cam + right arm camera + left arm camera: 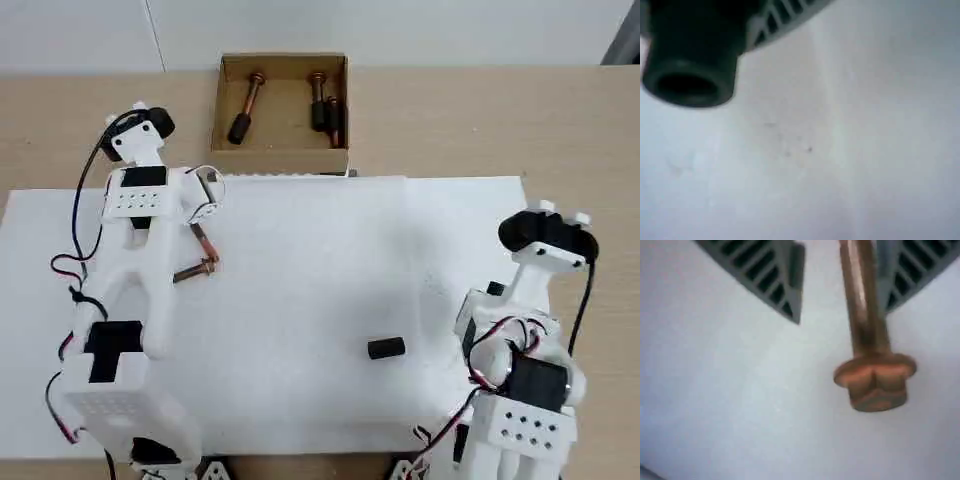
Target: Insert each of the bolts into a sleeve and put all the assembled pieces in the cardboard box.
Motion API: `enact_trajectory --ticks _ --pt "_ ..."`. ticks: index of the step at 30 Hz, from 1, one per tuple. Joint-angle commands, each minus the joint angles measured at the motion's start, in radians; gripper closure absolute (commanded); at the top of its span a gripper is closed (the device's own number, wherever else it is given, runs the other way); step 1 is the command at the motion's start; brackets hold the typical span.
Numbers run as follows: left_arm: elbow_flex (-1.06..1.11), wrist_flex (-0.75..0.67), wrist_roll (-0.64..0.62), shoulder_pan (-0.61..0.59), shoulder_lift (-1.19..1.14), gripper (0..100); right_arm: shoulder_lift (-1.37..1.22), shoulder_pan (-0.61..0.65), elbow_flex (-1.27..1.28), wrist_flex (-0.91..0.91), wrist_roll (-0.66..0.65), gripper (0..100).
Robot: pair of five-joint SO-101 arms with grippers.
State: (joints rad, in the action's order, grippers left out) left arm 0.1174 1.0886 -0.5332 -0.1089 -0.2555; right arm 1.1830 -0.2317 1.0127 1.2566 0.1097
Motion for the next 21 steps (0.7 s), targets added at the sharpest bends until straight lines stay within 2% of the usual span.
enact_trajectory --ticks 1,14,18,21 --pt "-0.041 -0.037 -0.005 -0.006 0.006 90 0.007 -0.002 -0.005 -0.021 -0.011 99.5" --pt "-0.044 -0.06 -0.005 -0.046 -0.1 90 0.007 -0.004 -0.005 -0.021 -0.011 99.5" --pt "-0.044 -0.06 0.0 -0.055 -0.095 99 0.007 -0.004 -0.005 -0.021 -0.011 99.5" --pt "-0.044 -0.06 0.0 -0.051 -0.094 100 0.012 -0.004 -0.005 -0.021 -0.009 99.5"
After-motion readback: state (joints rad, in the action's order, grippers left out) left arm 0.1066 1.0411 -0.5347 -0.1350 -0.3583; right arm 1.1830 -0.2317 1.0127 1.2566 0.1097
